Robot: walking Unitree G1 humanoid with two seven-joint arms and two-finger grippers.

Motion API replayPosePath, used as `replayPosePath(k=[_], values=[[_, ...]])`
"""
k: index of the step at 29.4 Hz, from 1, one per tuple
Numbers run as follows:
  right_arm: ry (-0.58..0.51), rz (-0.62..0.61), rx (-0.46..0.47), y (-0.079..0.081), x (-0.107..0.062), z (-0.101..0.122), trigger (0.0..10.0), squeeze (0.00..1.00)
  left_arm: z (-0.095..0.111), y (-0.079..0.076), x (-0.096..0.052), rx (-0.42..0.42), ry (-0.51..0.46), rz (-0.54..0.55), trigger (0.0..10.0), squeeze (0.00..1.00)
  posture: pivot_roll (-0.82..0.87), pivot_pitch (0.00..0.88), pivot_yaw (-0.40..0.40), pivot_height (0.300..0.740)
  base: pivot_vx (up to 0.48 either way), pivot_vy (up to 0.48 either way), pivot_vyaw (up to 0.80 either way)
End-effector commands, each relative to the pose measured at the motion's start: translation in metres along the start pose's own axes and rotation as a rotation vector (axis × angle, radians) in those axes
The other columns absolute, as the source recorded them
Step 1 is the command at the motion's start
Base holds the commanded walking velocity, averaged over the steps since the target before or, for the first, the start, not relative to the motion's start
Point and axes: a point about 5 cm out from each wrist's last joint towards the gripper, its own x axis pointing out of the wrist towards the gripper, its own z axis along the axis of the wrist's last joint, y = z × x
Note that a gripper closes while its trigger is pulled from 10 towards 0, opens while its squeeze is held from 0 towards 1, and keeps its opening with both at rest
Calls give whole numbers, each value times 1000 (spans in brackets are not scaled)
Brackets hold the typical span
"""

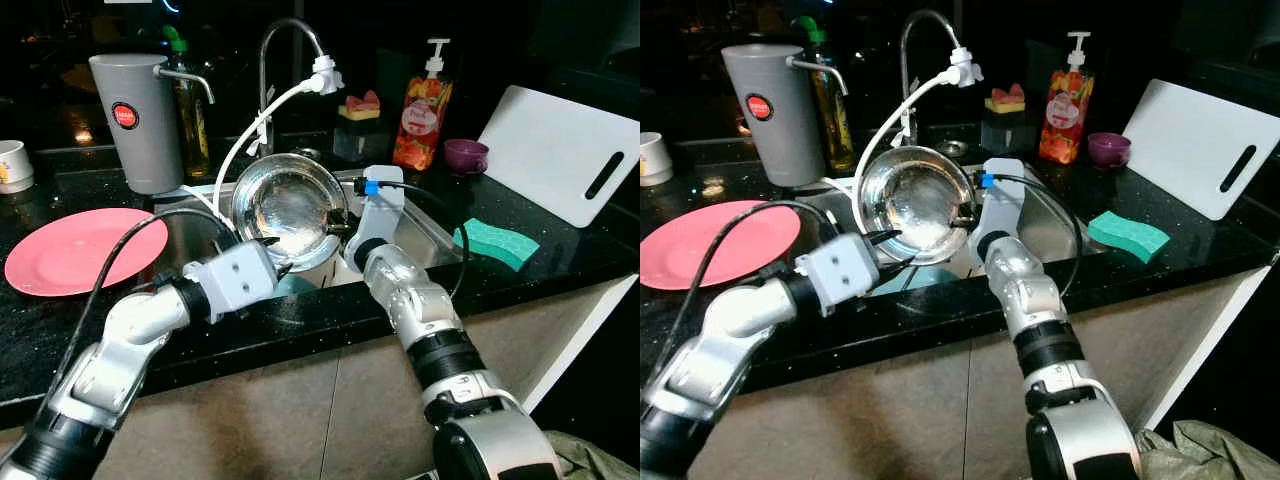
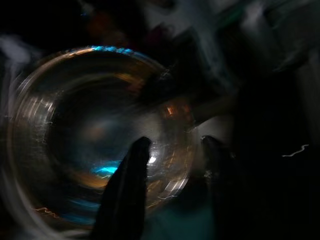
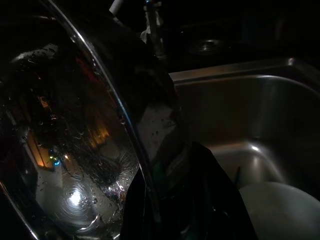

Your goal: Kitchen organization

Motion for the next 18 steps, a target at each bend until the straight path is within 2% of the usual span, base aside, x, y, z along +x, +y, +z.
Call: replayPosePath(k=[1, 3, 4, 5, 7, 10, 12, 14, 17, 18], values=[[-58, 6, -24, 3, 2, 7, 10000, 0, 5, -14, -7, -247, -27, -88, 10000, 0, 93, 115, -46, 740, 0, 0, 0], [-58, 6, -24, 3, 2, 7, 10000, 0, 5, -14, -7, -247, -27, -88, 10000, 0, 93, 115, -46, 740, 0, 0, 0], [-82, 12, -22, 4, 2, 7, 10000, 0, 8, -22, -14, -407, -58, -121, 10000, 0, 96, 119, -43, 740, 0, 0, 0], [-88, 14, -20, 4, 2, 7, 10000, 0, 10, -28, -19, -486, -73, -139, 10000, 0, 95, 122, -42, 740, 0, 0, 0], [-88, 14, -20, 4, 2, 7, 10000, 0, 10, -28, -19, -486, -73, -139, 10000, 0, 95, 122, -42, 740, 0, 0, 0], [-93, 11, -28, 3, 3, 5, 10000, 0, 12, -51, -34, -690, -76, -230, 10000, 0, 92, 125, -41, 740, 0, 0, 0], [-93, 11, -28, 3, 3, 5, 10000, 0, 12, -51, -34, -690, -76, -230, 10000, 0, 92, 125, -41, 740, 0, 0, 0], [-91, 11, -48, 2, 4, 3, 10000, 0, 14, -65, -45, -767, -38, -293, 10000, 0, 96, 127, -43, 740, 0, 0, 0], [-85, 12, -66, 2, 5, 1, 10000, 0, 15, -72, -50, -784, -4, -328, 10000, 0, 96, 127, -43, 740, 0, 0, 0], [-78, 12, -82, 3, 6, -1, 10000, 0, 12, -79, -57, -788, 49, -354, 10000, 0, 96, 127, -43, 740, 0, 0, 0]])
